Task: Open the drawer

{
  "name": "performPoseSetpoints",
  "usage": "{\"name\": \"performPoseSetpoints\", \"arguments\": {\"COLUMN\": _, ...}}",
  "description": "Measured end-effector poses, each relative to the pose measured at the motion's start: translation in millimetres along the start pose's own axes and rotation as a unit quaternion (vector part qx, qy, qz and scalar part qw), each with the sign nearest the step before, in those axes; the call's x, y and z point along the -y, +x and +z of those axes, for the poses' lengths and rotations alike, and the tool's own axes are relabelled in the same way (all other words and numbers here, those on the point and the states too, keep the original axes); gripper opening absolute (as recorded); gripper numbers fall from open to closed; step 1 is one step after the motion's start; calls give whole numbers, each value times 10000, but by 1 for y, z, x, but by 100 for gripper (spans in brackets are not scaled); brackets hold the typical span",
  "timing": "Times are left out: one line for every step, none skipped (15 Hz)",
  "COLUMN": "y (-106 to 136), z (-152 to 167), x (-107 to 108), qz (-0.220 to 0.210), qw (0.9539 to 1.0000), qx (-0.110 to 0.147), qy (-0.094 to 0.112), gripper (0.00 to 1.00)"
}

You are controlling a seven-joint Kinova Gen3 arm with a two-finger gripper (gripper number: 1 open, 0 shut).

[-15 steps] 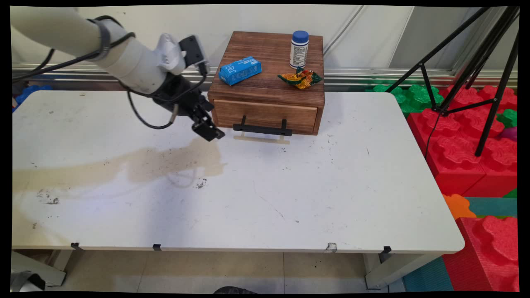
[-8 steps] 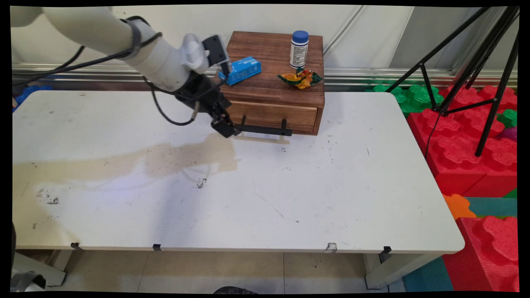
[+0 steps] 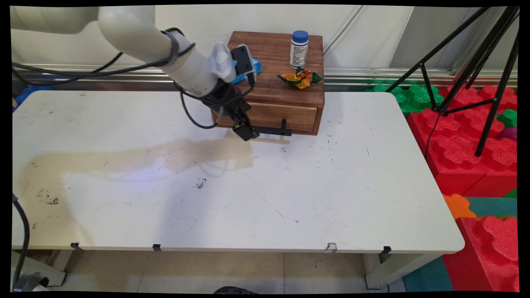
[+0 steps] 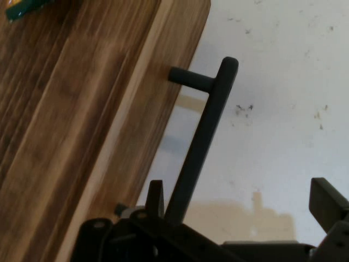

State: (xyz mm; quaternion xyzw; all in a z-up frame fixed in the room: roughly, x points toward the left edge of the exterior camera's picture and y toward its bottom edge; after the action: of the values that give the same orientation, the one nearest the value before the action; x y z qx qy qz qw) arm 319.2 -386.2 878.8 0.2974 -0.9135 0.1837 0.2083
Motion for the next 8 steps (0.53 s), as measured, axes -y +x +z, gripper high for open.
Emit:
{"name": "performPoseSetpoints", "arguments": {"y": 2, "z": 4, "x": 0, "qz": 29, "qw": 10000, "qx": 1, "qy": -1, "gripper": 100}}
{"name": "performPoseSetpoints", "arguments": {"y": 3, "z": 9, "x": 0, "qz": 62, "qw": 10000, "qx": 4, "qy": 0, "gripper": 100}}
{"name": "performPoseSetpoints", "arguments": {"y": 5, "z": 14, "x": 1, "qz": 91, "qw": 10000, "qx": 9, "qy": 1, "gripper": 100}}
{"name": "performPoseSetpoints", "arguments": {"y": 7, "z": 22, "x": 1, "qz": 130, "qw": 9999, "qx": 19, "qy": -3, "gripper": 100}}
{"name": "performPoseSetpoints", "arguments": {"y": 8, "z": 29, "x": 0, "qz": 161, "qw": 9999, "qx": 29, "qy": -7, "gripper": 100}}
{"name": "performPoseSetpoints", "arguments": {"y": 9, "z": 34, "x": 0, "qz": 185, "qw": 9998, "qx": 35, "qy": -13, "gripper": 100}}
{"name": "performPoseSetpoints", "arguments": {"y": 10, "z": 38, "x": 0, "qz": 203, "qw": 9998, "qx": 38, "qy": -17, "gripper": 100}}
{"name": "performPoseSetpoints", "arguments": {"y": 10, "z": 42, "x": 0, "qz": 218, "qw": 9998, "qx": 40, "qy": -20, "gripper": 100}}
